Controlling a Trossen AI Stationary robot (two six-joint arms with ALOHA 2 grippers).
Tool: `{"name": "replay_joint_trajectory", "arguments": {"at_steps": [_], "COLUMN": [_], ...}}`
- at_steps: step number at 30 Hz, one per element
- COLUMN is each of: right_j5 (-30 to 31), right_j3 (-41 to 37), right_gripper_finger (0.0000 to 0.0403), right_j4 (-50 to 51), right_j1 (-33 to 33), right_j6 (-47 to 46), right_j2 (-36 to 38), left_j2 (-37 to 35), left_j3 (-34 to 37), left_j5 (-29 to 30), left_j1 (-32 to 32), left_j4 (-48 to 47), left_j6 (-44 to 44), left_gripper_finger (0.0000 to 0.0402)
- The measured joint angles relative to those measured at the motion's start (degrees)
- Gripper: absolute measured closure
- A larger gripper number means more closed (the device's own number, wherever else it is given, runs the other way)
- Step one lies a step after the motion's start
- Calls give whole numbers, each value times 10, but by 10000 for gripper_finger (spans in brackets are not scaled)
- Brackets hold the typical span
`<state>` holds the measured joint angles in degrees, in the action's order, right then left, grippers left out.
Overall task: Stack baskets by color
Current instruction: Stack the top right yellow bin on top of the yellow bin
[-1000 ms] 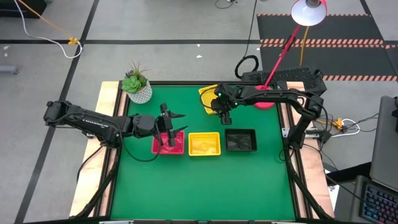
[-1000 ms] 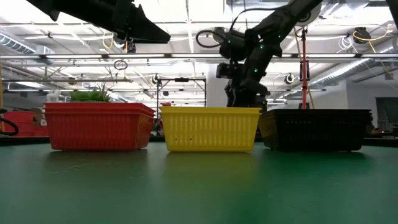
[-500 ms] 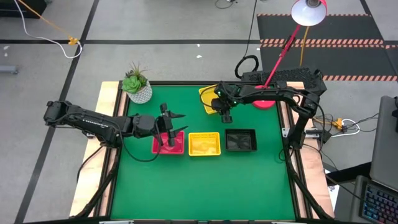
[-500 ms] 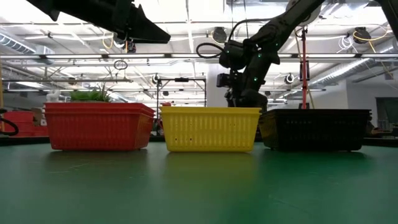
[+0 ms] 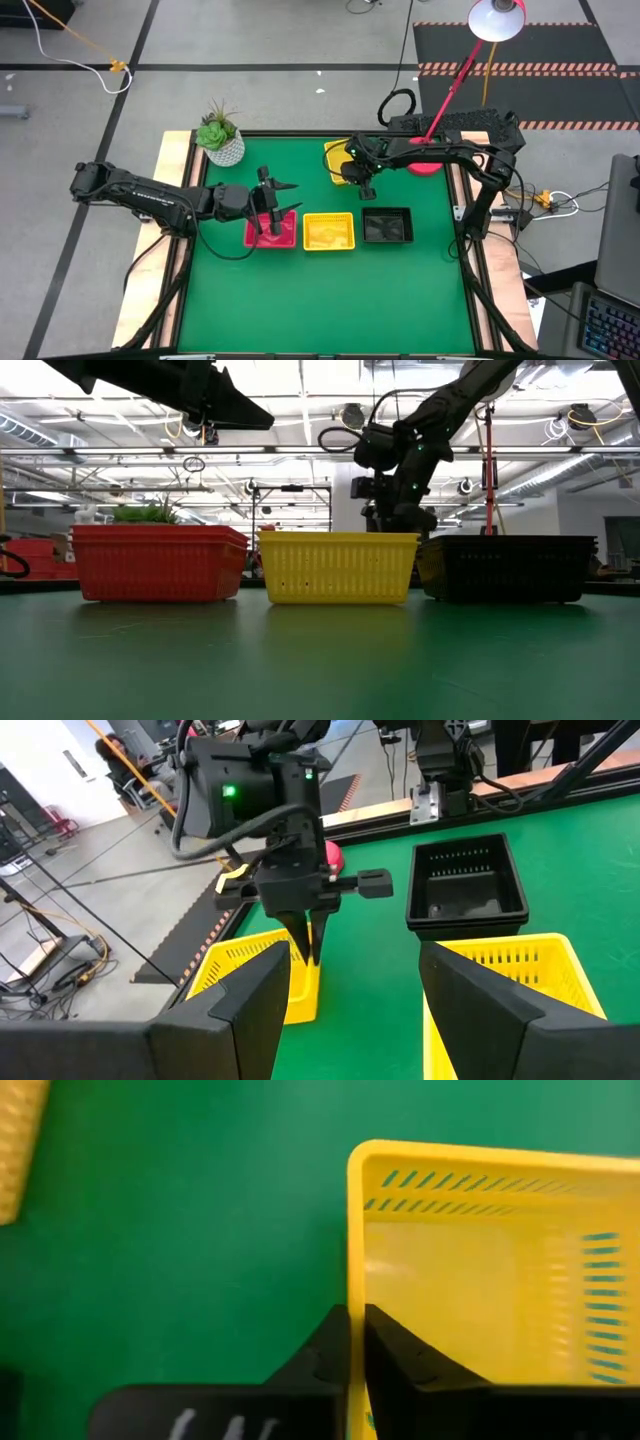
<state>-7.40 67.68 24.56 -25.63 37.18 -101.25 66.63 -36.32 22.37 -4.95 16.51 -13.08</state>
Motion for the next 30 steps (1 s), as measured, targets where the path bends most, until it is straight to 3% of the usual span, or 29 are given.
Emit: {"name": "replay_joint_trajectory", "arguments": {"at_steps": [24, 30], "right_j5": [1, -1], "right_j3": [0, 0], "right_gripper_finger": [398, 398], "right_j4": [48, 86], "right_j1": [68, 110], "right_j6": [14, 11], "right_j2": [181, 232], "left_j2": [0, 0], "left_j3": [-2, -89], "left_j5": [7, 18], "left_j1": [0, -6], "left_j4": [1, -109], "left_j6": [-3, 37], "left_gripper_finger": [176, 176]}}
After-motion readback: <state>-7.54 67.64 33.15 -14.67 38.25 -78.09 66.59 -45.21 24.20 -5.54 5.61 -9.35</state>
